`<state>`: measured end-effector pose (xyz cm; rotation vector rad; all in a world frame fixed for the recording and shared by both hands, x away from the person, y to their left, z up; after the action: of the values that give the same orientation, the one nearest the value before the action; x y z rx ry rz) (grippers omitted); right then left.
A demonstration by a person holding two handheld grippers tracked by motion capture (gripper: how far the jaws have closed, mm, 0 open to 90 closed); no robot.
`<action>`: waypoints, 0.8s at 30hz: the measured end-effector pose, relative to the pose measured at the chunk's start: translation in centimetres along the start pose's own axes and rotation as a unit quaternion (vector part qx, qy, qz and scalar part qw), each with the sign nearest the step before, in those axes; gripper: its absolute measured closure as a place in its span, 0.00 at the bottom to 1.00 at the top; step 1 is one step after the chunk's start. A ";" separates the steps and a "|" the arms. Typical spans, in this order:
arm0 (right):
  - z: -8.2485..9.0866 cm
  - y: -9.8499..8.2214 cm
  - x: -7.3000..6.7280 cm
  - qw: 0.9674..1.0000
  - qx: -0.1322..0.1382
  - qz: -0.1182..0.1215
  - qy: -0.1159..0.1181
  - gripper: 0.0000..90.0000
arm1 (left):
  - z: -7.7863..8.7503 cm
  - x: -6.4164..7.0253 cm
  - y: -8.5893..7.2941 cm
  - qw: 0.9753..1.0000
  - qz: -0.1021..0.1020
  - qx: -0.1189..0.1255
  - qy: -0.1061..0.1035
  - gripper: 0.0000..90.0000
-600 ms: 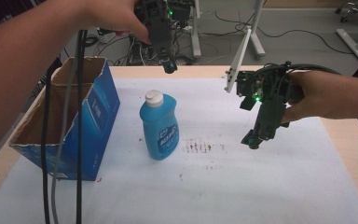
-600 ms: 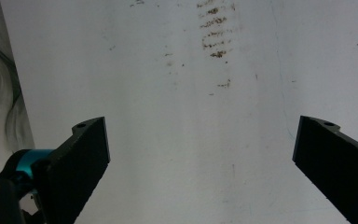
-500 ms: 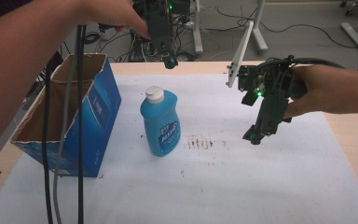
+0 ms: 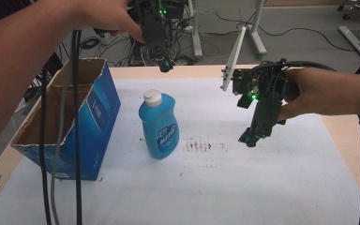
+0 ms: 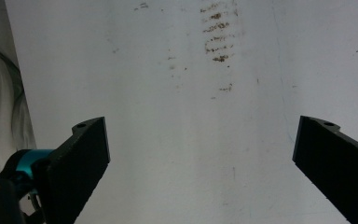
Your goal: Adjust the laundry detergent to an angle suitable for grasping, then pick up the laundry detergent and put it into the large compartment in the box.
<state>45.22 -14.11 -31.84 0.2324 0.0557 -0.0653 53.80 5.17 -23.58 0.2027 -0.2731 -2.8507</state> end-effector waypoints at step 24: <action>0.0 0.2 -0.1 1.000 -0.004 -0.004 -0.003 0.03 | 0.3 0.2 -0.4 1.000 0.016 -0.006 0.010 0.02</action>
<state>45.12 -13.93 -31.82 0.2242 0.0514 -0.0731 53.44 5.57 -23.35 0.2233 -0.2534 -2.8154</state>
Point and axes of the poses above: each handheld gripper's, and its own axes: z roughly backward along the jaws, y roughly out of its top, x roughly to its right, the point moved 3 cm from there along -z, roughly forward along the jaws, and after that the axes turned 3 degrees about z, right-handed, at the moved point
